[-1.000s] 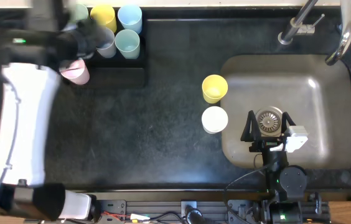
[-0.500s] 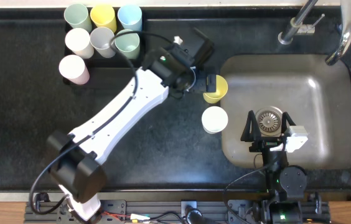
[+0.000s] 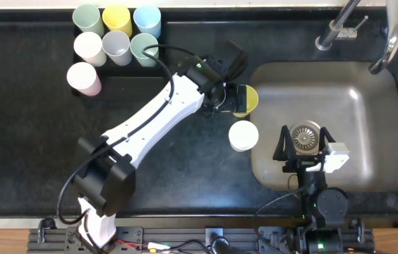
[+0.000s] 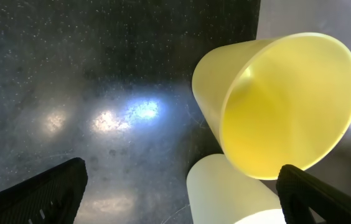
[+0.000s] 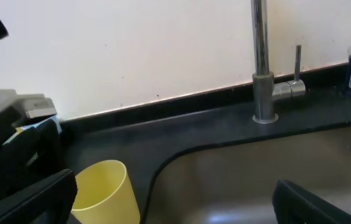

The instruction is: Store Cups

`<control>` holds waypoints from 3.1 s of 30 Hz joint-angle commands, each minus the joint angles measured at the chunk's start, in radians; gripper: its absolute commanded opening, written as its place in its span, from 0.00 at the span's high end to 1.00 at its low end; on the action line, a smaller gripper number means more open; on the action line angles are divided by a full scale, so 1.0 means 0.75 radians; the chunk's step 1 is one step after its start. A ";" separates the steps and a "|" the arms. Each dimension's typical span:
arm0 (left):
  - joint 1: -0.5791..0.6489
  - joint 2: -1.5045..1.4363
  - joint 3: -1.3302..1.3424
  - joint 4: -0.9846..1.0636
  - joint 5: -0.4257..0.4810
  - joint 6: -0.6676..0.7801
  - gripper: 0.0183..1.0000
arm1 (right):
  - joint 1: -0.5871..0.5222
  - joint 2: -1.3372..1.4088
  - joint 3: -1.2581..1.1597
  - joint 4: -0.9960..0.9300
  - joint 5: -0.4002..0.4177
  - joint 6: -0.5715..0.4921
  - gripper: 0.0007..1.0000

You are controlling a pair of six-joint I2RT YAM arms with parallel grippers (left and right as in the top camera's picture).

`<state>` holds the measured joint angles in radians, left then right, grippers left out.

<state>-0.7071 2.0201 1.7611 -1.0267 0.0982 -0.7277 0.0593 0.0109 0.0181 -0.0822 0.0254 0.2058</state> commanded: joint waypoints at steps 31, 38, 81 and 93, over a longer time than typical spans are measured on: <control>0.021 0.080 0.010 0.111 -0.054 -0.054 0.98 | -0.003 -0.010 -0.018 0.007 -0.009 0.006 0.00; 0.040 0.046 0.012 0.122 -0.084 -0.054 0.98 | -0.003 -0.010 -0.018 0.006 -0.009 0.006 0.00; 0.947 -0.113 -0.009 -0.297 -0.171 -0.119 0.98 | -0.003 -0.010 -0.018 0.006 -0.009 0.006 0.00; 0.946 -0.053 -0.010 -0.269 -0.212 -0.124 0.98 | -0.003 -0.010 -0.018 0.007 -0.009 0.006 0.00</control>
<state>-0.0040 1.9430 1.7660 -1.2369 -0.0395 -0.7959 0.0593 0.0109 0.0181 -0.0822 0.0254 0.2066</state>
